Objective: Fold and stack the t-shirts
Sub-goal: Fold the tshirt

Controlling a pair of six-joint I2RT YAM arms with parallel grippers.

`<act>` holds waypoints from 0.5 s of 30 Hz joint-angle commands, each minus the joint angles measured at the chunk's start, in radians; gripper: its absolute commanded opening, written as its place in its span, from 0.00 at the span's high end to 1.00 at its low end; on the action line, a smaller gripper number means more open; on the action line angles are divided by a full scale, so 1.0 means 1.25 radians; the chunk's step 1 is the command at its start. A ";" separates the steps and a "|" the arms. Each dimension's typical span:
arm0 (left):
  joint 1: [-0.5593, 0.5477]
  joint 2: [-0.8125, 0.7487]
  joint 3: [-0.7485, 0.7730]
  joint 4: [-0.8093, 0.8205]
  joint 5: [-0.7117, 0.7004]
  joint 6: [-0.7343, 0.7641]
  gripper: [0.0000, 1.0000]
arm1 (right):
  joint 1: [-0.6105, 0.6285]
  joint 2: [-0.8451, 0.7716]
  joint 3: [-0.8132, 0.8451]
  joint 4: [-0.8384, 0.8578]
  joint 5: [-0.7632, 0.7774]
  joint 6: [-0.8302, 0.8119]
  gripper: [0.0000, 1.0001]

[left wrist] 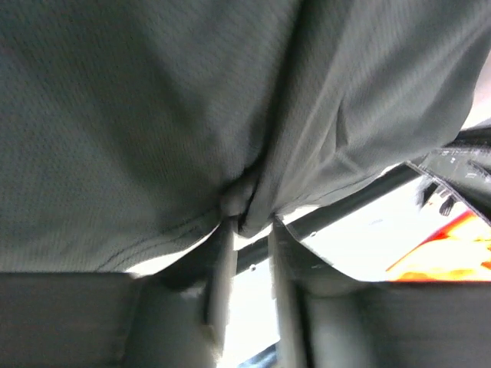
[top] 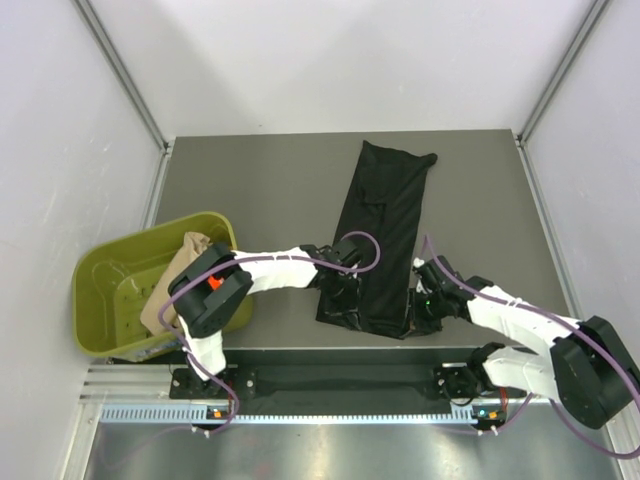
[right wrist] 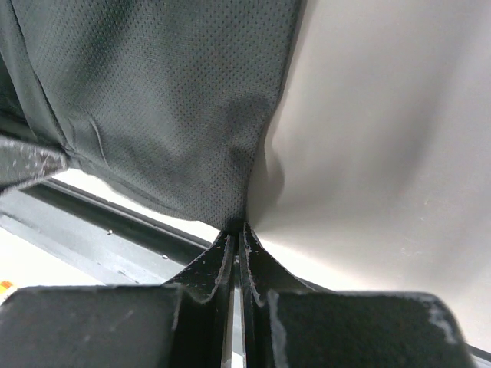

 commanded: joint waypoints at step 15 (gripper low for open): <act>0.083 -0.210 0.018 -0.280 -0.166 0.128 0.45 | -0.022 -0.114 -0.054 -0.094 0.028 -0.008 1.00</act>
